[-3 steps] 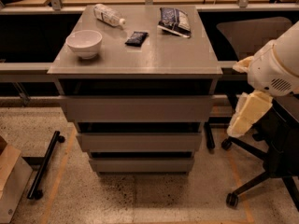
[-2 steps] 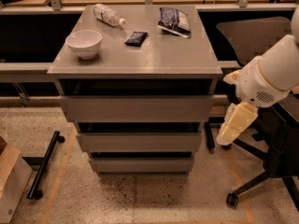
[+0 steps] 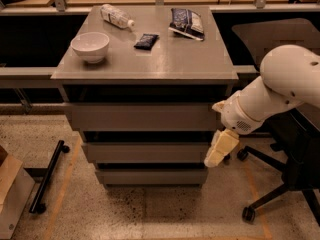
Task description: Open bottom drawer
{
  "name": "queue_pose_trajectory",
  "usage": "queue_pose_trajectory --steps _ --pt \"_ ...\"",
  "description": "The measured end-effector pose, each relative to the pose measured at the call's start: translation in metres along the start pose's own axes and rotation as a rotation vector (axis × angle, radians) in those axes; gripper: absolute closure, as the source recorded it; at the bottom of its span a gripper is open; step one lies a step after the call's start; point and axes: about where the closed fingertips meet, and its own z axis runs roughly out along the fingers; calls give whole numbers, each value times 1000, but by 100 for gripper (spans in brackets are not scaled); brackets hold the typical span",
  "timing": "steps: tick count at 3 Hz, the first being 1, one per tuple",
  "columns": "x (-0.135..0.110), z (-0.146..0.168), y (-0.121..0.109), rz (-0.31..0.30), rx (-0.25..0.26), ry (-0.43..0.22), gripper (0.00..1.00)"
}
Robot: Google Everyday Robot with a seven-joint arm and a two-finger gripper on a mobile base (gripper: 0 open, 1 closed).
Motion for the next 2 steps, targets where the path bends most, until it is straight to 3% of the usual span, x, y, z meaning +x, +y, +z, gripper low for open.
queue_pose_trajectory --steps 2 --pt "7 5 2 30 -12 7 0"
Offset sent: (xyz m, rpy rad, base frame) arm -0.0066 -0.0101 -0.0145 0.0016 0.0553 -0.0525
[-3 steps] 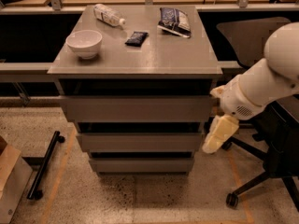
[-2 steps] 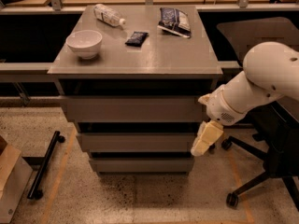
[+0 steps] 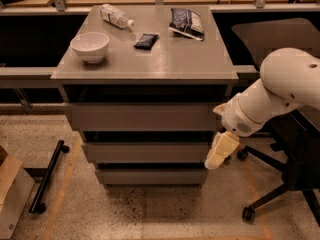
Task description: Open bottom drawer
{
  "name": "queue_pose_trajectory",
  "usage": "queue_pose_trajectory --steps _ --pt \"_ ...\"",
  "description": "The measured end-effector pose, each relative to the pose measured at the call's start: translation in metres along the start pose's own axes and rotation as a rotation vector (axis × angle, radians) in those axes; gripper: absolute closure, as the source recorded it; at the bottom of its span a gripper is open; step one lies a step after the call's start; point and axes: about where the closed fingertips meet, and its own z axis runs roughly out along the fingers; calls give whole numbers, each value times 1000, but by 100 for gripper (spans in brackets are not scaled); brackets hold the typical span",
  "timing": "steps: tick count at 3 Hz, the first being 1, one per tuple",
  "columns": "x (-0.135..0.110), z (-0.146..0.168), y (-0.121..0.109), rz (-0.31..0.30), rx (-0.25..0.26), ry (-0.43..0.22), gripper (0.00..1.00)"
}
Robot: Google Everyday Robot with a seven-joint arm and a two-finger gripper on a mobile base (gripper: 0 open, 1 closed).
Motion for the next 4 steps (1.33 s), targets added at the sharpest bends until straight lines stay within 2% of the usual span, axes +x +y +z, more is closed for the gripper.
queue_pose_trajectory --steps 1,3,4 --pt "14 29 7 46 -33 -49 0" --pt "38 121 -9 50 -79 -183 0" --pt "43 133 -7 53 -97 -188 0"
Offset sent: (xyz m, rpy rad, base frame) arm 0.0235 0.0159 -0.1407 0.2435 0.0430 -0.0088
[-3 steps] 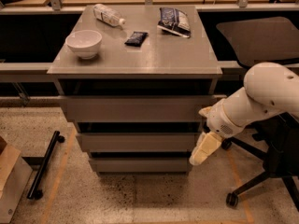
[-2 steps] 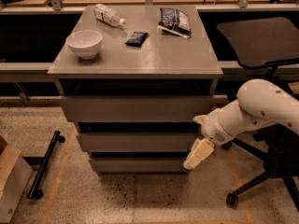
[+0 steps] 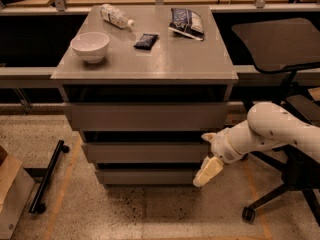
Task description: Open bottom drawer
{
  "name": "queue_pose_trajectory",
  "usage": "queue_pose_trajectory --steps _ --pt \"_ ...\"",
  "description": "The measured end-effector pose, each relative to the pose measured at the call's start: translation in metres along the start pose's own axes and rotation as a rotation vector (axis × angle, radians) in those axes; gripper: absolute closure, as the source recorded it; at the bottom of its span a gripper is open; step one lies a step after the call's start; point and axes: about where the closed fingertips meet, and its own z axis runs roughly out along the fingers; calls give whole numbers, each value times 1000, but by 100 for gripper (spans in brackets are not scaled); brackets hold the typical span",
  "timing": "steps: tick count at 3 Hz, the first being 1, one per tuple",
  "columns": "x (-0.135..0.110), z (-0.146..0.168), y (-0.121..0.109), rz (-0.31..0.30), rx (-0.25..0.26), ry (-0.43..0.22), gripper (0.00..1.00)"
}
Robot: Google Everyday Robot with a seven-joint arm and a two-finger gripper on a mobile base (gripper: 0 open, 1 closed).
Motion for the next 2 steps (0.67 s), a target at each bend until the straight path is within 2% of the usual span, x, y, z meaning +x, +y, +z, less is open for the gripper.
queue_pose_trajectory --steps 1,2 --pt "1 2 3 0 -7 37 0" --pt "23 16 6 27 -24 30 0"
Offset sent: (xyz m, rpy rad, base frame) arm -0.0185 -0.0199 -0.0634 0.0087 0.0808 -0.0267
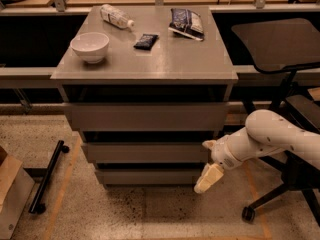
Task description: Open bottom drawer
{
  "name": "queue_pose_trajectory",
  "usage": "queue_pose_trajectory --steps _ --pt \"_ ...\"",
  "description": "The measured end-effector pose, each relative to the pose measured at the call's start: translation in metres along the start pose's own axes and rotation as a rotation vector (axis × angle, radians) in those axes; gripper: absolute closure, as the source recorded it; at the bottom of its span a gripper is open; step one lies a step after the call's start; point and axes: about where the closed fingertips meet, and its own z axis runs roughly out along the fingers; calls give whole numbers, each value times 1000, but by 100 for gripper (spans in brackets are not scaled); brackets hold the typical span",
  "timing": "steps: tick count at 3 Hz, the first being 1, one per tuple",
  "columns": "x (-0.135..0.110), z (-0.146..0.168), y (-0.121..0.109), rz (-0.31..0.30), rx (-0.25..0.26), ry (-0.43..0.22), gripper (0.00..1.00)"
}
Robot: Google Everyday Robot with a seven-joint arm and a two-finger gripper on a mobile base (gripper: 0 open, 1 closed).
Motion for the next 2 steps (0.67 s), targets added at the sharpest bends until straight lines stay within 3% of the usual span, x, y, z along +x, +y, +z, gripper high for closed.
queue_pose_trajectory --steps 2 --pt "60 56 -20 20 6 -59 0"
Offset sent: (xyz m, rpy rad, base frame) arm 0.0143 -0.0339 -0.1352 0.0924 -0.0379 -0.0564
